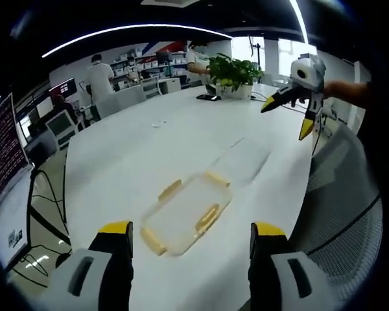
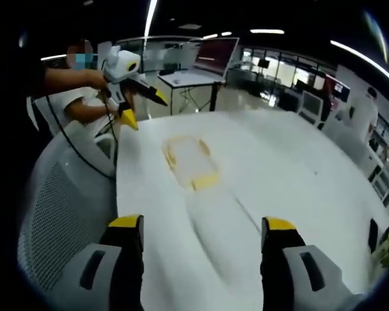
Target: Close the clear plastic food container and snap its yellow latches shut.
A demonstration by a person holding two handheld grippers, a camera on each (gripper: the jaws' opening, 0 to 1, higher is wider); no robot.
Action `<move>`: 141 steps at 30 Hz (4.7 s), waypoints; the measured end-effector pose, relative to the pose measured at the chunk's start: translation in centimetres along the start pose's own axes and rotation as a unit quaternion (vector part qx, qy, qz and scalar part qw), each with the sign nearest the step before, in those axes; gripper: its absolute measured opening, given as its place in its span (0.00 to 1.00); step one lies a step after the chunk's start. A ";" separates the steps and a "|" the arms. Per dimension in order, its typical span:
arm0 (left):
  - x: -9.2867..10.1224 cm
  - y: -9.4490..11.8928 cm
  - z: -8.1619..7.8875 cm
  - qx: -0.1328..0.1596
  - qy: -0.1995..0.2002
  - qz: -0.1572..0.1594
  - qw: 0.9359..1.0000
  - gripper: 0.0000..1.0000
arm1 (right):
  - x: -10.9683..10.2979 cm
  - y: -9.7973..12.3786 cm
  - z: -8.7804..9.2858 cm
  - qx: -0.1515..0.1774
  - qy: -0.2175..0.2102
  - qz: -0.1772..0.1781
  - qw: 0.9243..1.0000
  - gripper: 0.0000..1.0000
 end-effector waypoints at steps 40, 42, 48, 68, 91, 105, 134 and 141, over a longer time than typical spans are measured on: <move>-4.3 -3.1 4.7 -0.109 -0.097 0.095 0.985 0.55 | 1.0 -10.7 -1.7 -0.079 0.099 -0.133 0.983 0.57; -4.5 -3.3 4.9 -0.112 -0.102 0.100 0.983 0.54 | 1.1 -11.3 -1.5 -0.088 0.104 -0.140 0.981 0.57; -5.0 -3.9 5.6 -0.128 -0.115 0.117 0.978 0.52 | 1.5 -12.7 -1.3 -0.102 0.107 -0.151 0.977 0.55; -6.6 -6.1 7.4 -0.173 -0.161 0.173 0.956 0.48 | 1.7 -16.5 1.4 -0.159 0.129 -0.188 0.961 0.47; -6.1 -7.6 8.4 -0.187 -0.198 0.251 0.929 0.41 | 1.3 -18.6 3.3 -0.204 0.126 -0.207 0.948 0.42; -5.4 -7.7 8.7 -0.195 -0.186 0.282 0.921 0.34 | 1.1 -18.8 3.7 -0.216 0.139 -0.215 0.942 0.42; -4.9 -6.3 6.9 -0.208 -0.201 0.281 0.915 0.32 | 0.3 -17.1 2.1 -0.214 0.140 -0.218 0.942 0.34; -4.4 -5.5 5.5 -0.218 -0.198 0.273 0.916 0.32 | 0.4 -15.7 0.5 -0.206 0.133 -0.223 0.944 0.35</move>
Point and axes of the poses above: the point that each gripper's makers call its tool centre point, and the gripper's own axes: y roughly backward along the fingers, x roughly to its right, z roughly out of its underside, the point moved 2 cm from there along y, roughly backward along the fingers, and after that the axes turned 12 degrees about x, right-handed, at the moved point
